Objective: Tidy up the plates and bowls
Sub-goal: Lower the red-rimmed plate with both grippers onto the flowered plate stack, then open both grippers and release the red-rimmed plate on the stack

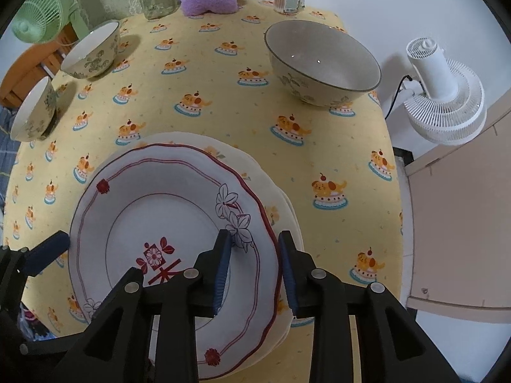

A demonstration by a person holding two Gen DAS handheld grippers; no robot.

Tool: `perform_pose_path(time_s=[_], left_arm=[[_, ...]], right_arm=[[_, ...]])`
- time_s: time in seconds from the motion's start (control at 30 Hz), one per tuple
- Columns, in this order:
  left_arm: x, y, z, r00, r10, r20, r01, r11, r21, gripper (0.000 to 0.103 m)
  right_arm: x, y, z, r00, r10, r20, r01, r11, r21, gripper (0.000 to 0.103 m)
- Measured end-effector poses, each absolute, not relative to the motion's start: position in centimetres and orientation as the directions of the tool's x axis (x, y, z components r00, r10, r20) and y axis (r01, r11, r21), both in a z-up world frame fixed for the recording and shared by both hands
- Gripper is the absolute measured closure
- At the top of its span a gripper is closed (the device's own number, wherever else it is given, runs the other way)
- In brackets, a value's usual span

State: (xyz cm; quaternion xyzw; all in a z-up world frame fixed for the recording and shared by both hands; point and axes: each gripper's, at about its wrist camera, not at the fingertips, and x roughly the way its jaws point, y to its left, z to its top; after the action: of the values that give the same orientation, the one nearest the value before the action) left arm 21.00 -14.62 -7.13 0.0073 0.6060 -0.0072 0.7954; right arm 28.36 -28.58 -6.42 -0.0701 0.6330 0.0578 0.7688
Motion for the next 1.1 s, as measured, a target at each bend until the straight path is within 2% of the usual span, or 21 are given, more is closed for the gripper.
perform_pose_path(time_s=[0.2,0.3,0.37,0.57,0.63,0.7,0.77,0.9,1.1], left_arm=[[20.8,-15.2,-7.2,0.257,0.007,-0.966,0.031,0.999,0.015,0.022],[20.4,-16.1,-7.2,0.269,0.023,-0.963,0.053,0.998,0.038,0.02],[20.3,-16.5,-7.4,0.255,-0.002,-0.967,0.052,0.999,0.011,0.02],[19.8,-16.6,-7.2,0.254,0.023,-0.967,0.011,1.0,0.026,0.02],[19.6,-16.5,-6.9,0.259,0.029,-0.965,0.0,1.0,0.029,0.018],[19.4,-16.4,-6.5,0.27,0.032,-0.962,-0.006,0.999,0.032,0.016],[19.0,-16.2,-5.9,0.284,0.026,-0.958,-0.006,1.0,0.026,0.012],[18.6,-15.5,-4.9,0.313,0.016,-0.95,-0.006,1.0,0.015,0.009],[18.1,-12.8,-3.5,0.352,0.003,-0.936,-0.009,1.0,0.0,0.009]], right_arm=[[28.0,-28.8,-6.4,0.191,0.003,-0.982,-0.183,0.983,-0.033,0.07],[27.7,-28.8,-6.4,0.196,-0.021,-0.98,-0.189,0.98,-0.059,0.074],[27.5,-29.1,-6.4,0.199,-0.009,-0.98,-0.191,0.98,-0.048,0.074],[27.1,-29.9,-6.1,0.202,0.05,-0.978,-0.192,0.981,0.011,0.073],[26.9,-30.1,-5.9,0.195,0.079,-0.978,-0.189,0.981,0.041,0.068],[26.7,-30.1,-5.6,0.195,0.113,-0.974,-0.188,0.979,0.076,0.05],[26.4,-30.0,-5.0,0.212,0.125,-0.969,-0.192,0.978,0.084,0.039],[26.0,-29.2,-3.6,0.246,0.131,-0.96,-0.202,0.976,0.081,0.033],[25.4,-27.1,-1.8,0.278,0.141,-0.95,-0.196,0.977,0.087,0.031]])
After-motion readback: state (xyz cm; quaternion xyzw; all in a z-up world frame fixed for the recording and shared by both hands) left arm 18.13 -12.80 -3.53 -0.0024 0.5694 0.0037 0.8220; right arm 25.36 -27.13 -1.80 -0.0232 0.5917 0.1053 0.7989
